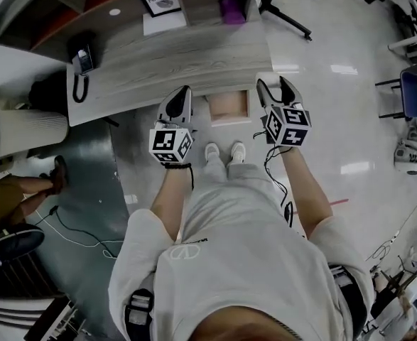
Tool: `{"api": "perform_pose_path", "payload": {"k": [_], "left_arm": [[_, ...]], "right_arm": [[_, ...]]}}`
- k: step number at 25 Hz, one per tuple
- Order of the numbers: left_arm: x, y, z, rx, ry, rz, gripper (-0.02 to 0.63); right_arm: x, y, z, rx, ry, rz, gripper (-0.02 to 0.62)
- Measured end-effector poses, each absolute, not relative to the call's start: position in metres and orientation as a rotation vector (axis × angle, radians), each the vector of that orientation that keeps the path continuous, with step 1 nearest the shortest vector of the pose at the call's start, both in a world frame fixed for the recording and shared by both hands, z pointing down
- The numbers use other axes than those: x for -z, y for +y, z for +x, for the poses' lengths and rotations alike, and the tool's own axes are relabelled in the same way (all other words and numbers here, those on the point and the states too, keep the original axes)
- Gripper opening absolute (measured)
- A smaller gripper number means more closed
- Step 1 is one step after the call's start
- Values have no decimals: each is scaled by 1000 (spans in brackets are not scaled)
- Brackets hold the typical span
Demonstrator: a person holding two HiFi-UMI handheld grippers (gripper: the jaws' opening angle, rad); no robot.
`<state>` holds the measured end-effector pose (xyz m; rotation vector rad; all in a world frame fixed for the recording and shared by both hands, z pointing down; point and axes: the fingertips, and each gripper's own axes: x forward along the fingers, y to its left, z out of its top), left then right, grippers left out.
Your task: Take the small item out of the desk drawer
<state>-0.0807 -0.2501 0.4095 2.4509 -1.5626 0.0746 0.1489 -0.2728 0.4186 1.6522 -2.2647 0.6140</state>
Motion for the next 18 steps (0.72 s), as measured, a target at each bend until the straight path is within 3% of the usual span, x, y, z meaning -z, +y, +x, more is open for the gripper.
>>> {"api": "perform_pose_path", "payload": {"k": [18], "left_arm": [[-314, -244, -113, -74, -1719, 2503, -2]], "right_arm": [[-284, -269, 209, -338, -2349, 1875, 256]]}}
